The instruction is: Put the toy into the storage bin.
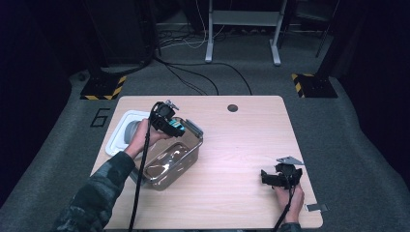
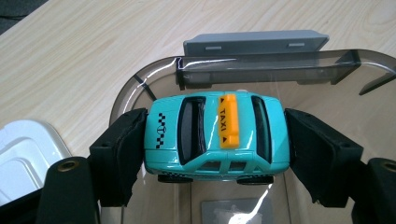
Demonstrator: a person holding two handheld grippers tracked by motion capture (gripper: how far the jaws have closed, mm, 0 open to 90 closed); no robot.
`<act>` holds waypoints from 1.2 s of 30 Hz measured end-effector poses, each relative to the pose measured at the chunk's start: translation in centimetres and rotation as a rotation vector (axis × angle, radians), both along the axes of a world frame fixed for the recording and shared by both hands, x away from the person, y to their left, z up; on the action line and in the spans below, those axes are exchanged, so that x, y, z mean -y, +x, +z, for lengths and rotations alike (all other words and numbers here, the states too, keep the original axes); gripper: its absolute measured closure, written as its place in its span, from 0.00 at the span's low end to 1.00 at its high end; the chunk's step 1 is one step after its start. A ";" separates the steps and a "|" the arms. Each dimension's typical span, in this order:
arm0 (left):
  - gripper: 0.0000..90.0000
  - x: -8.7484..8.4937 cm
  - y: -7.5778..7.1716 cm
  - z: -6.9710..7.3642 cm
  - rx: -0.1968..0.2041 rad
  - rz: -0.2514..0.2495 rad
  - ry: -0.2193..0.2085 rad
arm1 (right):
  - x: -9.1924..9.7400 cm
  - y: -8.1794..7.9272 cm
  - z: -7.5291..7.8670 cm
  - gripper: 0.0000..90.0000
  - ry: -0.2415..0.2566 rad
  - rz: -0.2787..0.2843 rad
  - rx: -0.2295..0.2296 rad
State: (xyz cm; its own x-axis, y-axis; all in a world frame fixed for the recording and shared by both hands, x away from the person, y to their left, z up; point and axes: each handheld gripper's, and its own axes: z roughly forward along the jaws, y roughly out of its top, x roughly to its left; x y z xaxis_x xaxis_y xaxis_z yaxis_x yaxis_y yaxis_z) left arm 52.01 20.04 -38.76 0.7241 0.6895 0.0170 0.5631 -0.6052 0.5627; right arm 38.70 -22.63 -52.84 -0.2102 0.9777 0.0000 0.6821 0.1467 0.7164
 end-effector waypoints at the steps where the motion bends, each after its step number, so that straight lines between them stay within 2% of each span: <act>1: 0.27 0.0 0.0 -0.1 -0.004 0.001 0.003 | 0.0 0.0 0.0 0.00 -0.001 0.001 0.000; 7: 0.27 0.3 0.1 -0.5 -0.016 0.004 0.022 | 0.0 0.0 0.0 0.00 0.000 0.000 0.000; 15: 0.27 0.6 0.1 -0.7 -0.005 0.011 0.039 | 0.0 0.0 0.0 0.01 0.000 0.000 0.000; 19: 0.27 0.7 -0.1 -0.8 0.014 0.009 0.048 | 0.0 0.0 0.0 0.01 0.000 0.000 0.000; 27: 0.27 0.9 -0.5 -0.8 0.026 0.009 0.033 | 0.0 0.0 0.0 0.01 0.000 -0.001 0.000; 36: 0.27 1.5 -1.1 -0.8 0.022 -0.022 0.033 | 0.0 0.0 0.0 0.01 0.000 -0.001 -0.001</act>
State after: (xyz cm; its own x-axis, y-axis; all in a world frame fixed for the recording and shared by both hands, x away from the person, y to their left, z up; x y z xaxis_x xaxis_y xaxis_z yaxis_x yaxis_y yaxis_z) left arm 50.91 18.54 -39.53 0.7380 0.6725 0.0552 0.5374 -0.6353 0.5546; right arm 38.69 -22.62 -52.83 -0.2092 0.9779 0.0005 0.6827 0.1457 0.7160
